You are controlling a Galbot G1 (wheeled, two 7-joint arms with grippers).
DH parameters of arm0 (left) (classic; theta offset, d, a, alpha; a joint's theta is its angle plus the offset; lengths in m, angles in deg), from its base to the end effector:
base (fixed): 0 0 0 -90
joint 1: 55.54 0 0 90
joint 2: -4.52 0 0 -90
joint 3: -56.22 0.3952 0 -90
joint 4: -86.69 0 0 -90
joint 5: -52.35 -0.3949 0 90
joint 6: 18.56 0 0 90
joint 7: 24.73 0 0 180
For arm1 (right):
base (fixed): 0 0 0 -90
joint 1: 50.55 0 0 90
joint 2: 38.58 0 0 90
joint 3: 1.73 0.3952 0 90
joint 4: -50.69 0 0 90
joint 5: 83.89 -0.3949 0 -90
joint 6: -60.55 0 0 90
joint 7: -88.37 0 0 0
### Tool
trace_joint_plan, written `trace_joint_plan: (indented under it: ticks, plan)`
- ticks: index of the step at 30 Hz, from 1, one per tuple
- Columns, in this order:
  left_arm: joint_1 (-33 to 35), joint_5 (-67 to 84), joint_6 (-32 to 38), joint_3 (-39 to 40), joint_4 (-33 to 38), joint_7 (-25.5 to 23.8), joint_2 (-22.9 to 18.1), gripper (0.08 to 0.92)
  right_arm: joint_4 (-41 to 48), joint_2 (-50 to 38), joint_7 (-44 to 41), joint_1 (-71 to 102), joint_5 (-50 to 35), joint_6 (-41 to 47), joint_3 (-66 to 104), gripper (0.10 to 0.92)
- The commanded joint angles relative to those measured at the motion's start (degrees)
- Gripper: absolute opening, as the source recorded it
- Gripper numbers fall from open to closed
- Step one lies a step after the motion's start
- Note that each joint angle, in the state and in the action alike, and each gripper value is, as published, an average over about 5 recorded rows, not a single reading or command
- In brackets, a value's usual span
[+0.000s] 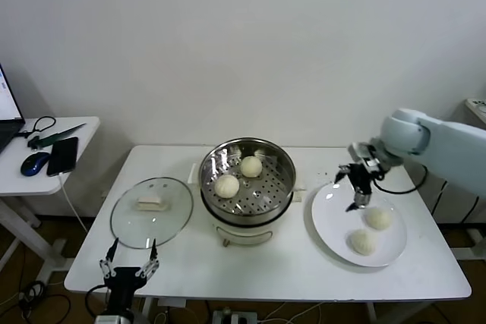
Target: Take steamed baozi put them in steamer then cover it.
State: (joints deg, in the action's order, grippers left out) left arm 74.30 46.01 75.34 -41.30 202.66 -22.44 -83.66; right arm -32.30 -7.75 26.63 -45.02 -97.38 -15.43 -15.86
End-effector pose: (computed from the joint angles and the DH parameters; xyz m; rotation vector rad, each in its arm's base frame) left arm 0.1289 0.0535 -0.3949 0.1669 -2.9474 -0.3179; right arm 0.5418 -0.1859 -0.1486 1.3479 -1.3450 1.2839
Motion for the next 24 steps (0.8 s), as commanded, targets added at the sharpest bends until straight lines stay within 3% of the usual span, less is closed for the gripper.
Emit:
trace_joint_plan:
  ticks: [1, 24]
  plan:
    - [-0.08, -0.24, -0.14, -0.07, -0.07, -0.02, -0.08, 0.823, 1.95, -6.33, -0.48, 15.97, 9.92, -0.94, 9.27, 0.823]
    - [0.5, -0.23, 0.17, -0.56, -0.93, 0.13, -0.23, 0.823, 7.33, 1.03, 0.43, 21.77, 12.44, -1.19, 13.02, 0.823]
